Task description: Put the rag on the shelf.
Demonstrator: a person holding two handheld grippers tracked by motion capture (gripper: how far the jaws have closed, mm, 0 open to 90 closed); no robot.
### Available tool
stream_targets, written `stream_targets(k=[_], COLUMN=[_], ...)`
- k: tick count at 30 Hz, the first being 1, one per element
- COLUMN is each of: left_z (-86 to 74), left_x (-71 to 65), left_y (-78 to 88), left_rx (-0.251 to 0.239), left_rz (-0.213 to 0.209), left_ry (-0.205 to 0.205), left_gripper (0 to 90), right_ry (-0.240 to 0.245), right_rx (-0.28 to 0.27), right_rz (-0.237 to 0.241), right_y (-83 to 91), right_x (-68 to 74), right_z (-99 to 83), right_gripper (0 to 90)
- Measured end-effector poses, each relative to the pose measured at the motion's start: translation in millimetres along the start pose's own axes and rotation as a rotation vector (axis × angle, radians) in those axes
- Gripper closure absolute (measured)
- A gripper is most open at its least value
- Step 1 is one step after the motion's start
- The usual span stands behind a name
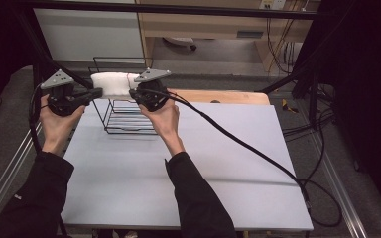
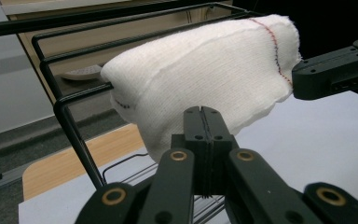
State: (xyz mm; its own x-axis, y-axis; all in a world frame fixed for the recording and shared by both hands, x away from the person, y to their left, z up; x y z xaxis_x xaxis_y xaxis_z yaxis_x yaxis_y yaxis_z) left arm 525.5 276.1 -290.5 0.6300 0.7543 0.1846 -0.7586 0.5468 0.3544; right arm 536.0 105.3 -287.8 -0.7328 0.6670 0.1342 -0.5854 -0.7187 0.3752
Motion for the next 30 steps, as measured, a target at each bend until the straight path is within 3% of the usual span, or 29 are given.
stream_targets(k=[7,15,18,25,30], left_z=[-2.4,-4.1,-5.0,-5.8,-9.3], left_x=[2.0,3.0,0.9,-4.4,-10.5], left_y=[-10.1,-9.7,-3.6,10.6,15.7], left_rx=[-0.003,-0.010,-0.017,-0.007,0.013], left_rz=[0.020,0.017,0.006,0.006,-0.001], left_ry=[0.014,0.021,0.029,0.049,0.053], left_gripper=[90.0,90.0,88.4,73.8,63.6], right_ry=[-0.010,-0.015,-0.010,-0.010,-0.017], right_rx=[-0.012,-0.012,-0.024,-0.037,-0.039], right_rz=[-0.025,-0.024,-0.007,0.029,0.022], right_y=[-9.4,-10.6,-3.3,19.9,37.2], right_x=[-7.1,-9.5,-6.8,-2.5,-3.4], right_z=[-1.6,-1.1,1.4,5.3,4.2], right_gripper=[90.0,88.8,86.4,75.6,63.4])
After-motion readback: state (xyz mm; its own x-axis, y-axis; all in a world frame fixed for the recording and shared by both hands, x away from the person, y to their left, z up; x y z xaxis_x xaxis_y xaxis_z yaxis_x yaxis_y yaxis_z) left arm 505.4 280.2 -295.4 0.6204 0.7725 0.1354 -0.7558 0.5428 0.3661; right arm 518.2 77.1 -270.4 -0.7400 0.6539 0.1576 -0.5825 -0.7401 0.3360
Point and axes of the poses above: each handheld gripper's, and its own axes: y roughly backward along the jaws, z roughly out of its top, x roughly to its left, the point moved 7 cm from there along -y, roughly forward along the jaws, and after that the axes turned 11 degrees about -y, right-handed, at the moved point
